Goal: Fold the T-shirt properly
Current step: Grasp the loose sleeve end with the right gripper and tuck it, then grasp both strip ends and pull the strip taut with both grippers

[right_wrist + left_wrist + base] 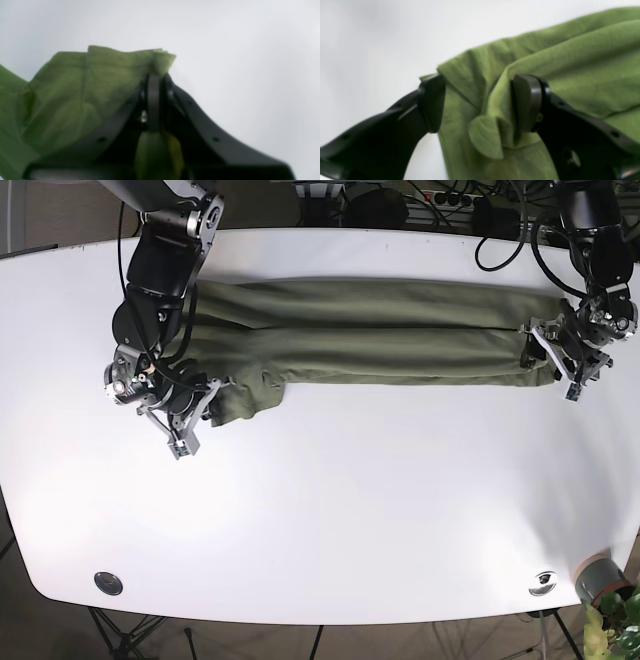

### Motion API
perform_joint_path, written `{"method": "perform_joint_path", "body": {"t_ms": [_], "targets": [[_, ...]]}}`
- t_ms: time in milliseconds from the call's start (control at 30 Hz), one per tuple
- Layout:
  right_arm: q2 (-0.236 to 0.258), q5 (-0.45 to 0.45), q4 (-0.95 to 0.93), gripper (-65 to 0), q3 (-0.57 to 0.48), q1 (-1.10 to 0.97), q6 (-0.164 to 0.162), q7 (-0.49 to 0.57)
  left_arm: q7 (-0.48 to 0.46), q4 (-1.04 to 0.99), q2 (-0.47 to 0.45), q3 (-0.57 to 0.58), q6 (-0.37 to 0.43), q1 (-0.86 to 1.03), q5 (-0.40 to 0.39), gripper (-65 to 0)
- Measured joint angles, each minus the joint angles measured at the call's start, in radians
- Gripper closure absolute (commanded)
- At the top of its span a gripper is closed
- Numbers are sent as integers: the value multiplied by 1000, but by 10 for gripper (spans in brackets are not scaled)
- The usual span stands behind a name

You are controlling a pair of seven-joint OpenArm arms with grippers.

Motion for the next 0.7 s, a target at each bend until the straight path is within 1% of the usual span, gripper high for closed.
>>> {"method": "perform_joint_path", "body": {"t_ms": [67,133,200,267,333,433,600,700], "targets": [[-3,-11,50,-25,-1,-16,0,-32,-2,-8,-2,0,0,-3,0,-396],[-4,-16,124,-24,-1,-48,-1,-37,-2,-14,-2,0,0,-3,-1,-396],[-5,-7,191,-24,2,-73,0,-69,-2,-16,-2,1,0,-2,1,-396],[-5,-16,265,-24,1,-97,0,-123,-2,-17,-2,1,0,-2,3,-396],[-5,-16,339,-24,2,-120,-4,-147,-2,-17,-2,1,0,-3,-1,-396],[-6,-4,478,-24,3,-175,0,-188,-3,-17,-3,1,0,-2,0,-396],[-31,0,656,-24,3,-269,3,-243,-2,-19,-4,1,0,-3,0,-396],[-37,-2,707,-22,3,-300,3,-266,-2,-19,-5,2,0,-2,0,-396]]}}
